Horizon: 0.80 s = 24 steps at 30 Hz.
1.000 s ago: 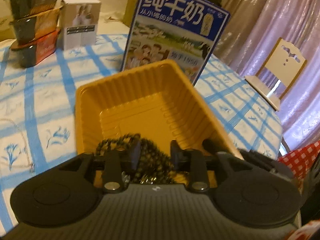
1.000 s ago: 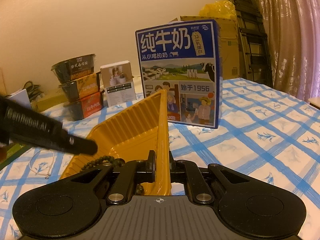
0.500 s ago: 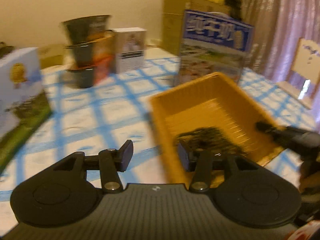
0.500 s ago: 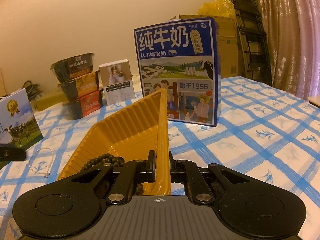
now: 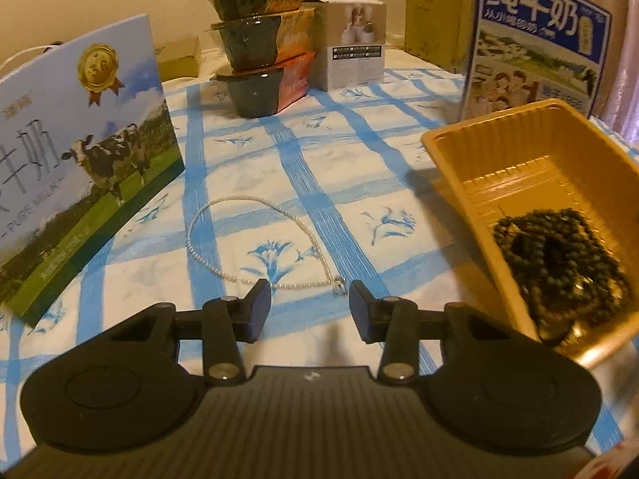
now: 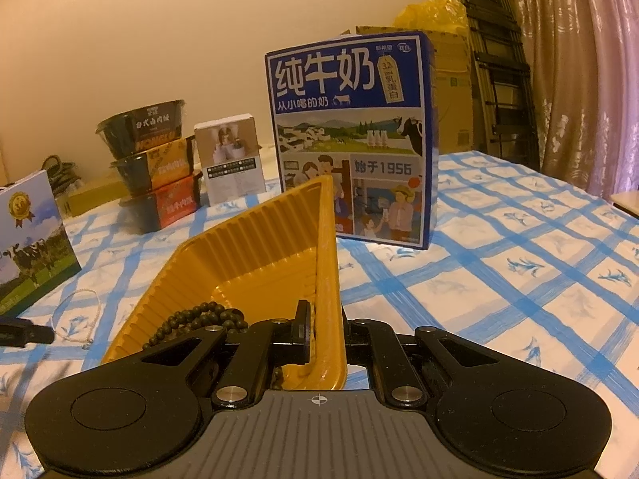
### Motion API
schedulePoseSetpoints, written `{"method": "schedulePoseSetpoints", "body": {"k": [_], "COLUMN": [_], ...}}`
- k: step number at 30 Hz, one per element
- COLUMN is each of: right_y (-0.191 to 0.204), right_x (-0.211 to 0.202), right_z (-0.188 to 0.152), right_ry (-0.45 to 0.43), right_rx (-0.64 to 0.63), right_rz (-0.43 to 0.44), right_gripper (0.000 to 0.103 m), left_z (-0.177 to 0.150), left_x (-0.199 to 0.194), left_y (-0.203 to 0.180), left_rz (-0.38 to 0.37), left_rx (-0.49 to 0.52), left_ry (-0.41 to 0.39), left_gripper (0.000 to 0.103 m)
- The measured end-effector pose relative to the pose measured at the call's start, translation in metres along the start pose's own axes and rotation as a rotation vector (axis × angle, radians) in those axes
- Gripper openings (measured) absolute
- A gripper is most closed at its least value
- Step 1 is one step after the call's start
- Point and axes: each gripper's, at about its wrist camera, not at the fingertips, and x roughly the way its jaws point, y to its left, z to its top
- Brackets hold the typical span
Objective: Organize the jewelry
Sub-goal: 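Grasp the white pearl necklace with the left tool and lift it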
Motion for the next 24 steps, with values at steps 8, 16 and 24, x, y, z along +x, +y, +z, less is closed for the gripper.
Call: {"method": "schedulePoseSetpoints", "body": {"k": [8, 16, 24], "right_y": [-0.001, -0.003, -0.003], "right_x": [0.002, 0.004, 0.005], "right_z": [-0.002, -0.003, -0.003], "right_ry": [0.008, 0.015, 0.017], "right_rx": [-0.001, -0.001, 0.001], "right_rz": [-0.005, -0.010, -0.009], "right_gripper": [0.009, 0.009, 0.009], "left_z": [0.015, 0.022, 0.023], "left_x": [0.049, 0.078, 0.074], "left_y": [-0.006, -0.005, -0.006], "left_rz": [0.016, 0.018, -0.015], "left_rx": [-0.016, -0.057, -0.035], "left_ry": [0.049, 0.079, 0.089], "left_gripper": [0.030, 0.017, 0.001]}}
